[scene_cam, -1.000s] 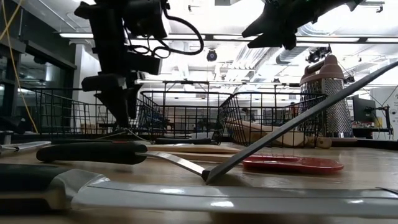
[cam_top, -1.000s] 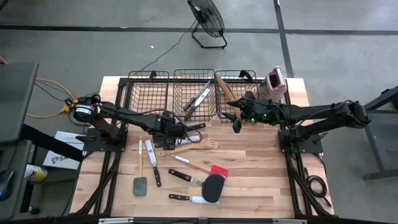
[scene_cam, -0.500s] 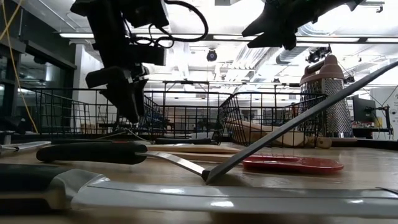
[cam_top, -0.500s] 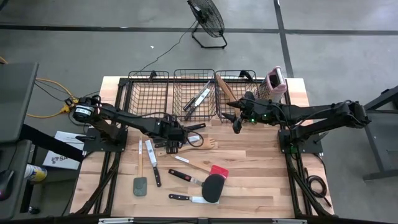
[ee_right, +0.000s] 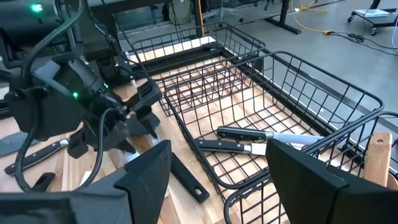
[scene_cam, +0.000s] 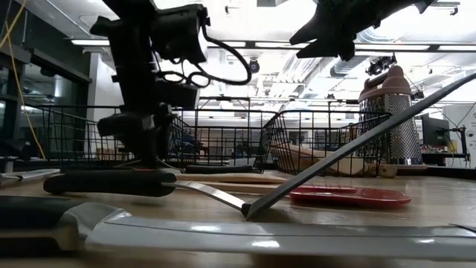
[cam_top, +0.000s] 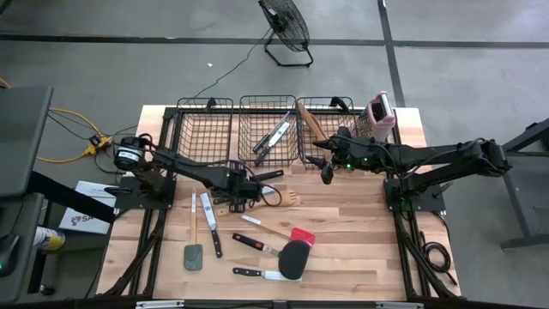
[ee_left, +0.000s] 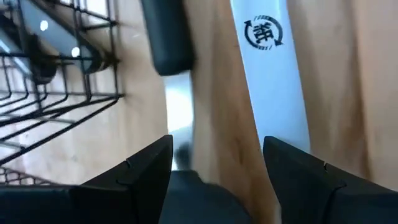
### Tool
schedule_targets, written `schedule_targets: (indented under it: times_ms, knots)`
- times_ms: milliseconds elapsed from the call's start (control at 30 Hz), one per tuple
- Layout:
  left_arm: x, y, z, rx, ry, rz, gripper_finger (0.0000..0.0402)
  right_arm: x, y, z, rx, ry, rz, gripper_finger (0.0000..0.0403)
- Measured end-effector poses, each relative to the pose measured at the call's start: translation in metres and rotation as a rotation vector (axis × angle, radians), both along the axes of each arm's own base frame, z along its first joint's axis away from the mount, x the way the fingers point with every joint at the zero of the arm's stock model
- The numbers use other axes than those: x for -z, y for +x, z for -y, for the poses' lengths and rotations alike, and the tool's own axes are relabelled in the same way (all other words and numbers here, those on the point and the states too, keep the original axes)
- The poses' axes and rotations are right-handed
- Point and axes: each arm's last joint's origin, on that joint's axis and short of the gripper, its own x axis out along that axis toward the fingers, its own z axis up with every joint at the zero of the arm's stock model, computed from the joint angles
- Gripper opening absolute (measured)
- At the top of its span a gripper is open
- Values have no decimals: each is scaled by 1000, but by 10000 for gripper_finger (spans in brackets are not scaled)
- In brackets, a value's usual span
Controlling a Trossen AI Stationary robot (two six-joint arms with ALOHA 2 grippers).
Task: Pick & Place Kitchen Items
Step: Put the black spatula into the left black wire basket
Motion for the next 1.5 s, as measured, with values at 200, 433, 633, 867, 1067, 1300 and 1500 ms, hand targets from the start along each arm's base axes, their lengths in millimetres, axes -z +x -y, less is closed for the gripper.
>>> schedule_targets:
  times_ms: [200, 433, 633, 867, 1067, 1300, 1500]
  knots:
    - [-1, -1, -2, -59, 51, 22, 244, 0, 0, 0, 0, 0, -1, 254]
    - [-1, -2, -12, -134, 44, 26, 244, 0, 0, 0, 1, 0, 0, 254]
    - [-1, -1, -26, -194, 8, 31, 244, 0, 0, 0, 2, 3, 1, 254]
    - [-2, -1, -29, -190, -33, 22, 244, 0, 0, 0, 2, 3, 1, 254]
    - [-1, -3, -28, -181, -61, 1, 243, 0, 0, 0, 3, 7, 2, 254]
    - [1, -7, -28, -188, -87, -42, 187, 0, 0, 0, 4, 11, 4, 254]
    - [1, -7, -28, -198, -106, -47, 110, 0, 0, 0, 4, 11, 3, 254]
